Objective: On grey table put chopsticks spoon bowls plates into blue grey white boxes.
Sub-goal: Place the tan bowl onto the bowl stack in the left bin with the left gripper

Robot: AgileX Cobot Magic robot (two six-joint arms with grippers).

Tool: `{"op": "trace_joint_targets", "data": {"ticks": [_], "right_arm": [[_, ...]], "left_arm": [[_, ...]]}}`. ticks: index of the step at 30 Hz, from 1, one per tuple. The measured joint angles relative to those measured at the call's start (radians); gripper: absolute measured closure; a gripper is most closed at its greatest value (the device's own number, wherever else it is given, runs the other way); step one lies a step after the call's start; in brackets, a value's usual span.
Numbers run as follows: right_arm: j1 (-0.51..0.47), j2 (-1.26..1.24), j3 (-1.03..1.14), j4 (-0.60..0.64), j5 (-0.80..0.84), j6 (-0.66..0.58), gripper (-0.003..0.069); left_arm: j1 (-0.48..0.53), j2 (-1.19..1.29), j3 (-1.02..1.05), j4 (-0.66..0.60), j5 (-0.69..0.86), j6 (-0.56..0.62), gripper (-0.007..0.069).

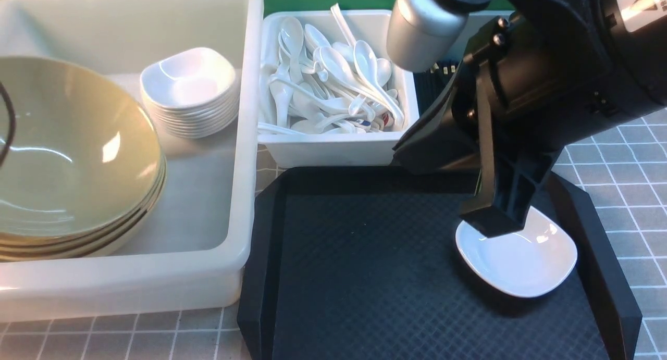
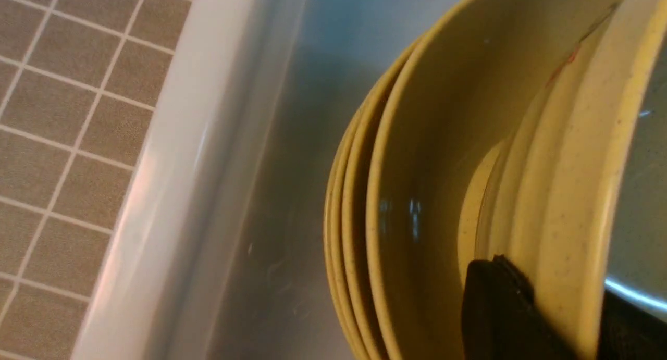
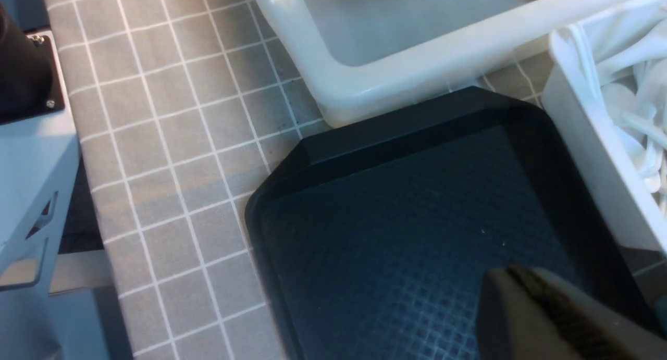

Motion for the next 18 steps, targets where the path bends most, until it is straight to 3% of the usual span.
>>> {"op": "trace_joint_targets", "data": {"ticks": [4, 8, 9, 12, 15, 18], "right_arm": [[0.000, 0.001, 0.000, 0.000, 0.002, -0.001, 0.0625], [0.000, 0.001, 0.000, 0.000, 0.002, -0.006, 0.0625], [0.000, 0.001, 0.000, 0.000, 0.002, -0.008, 0.0625], [0.000, 0.001, 0.000, 0.000, 0.002, -0.016, 0.0625], [0.000, 0.001, 0.000, -0.001, 0.006, -0.017, 0.0625], [0.000, 0.001, 0.000, -0.002, 0.019, -0.017, 0.0625]], "left_arm": [[0.000, 0.017, 0.020, 0.006, -0.016, 0.040, 0.0566], [0.001, 0.018, 0.020, 0.018, -0.020, 0.083, 0.0421], [0.001, 0.018, 0.020, 0.018, -0.022, 0.087, 0.0339], [0.001, 0.018, 0.020, 0.017, -0.023, 0.089, 0.0230], [0.001, 0.010, -0.003, 0.029, -0.003, 0.089, 0.0071], [0.001, -0.033, -0.061, 0.059, 0.021, 0.076, -0.0001]]}}
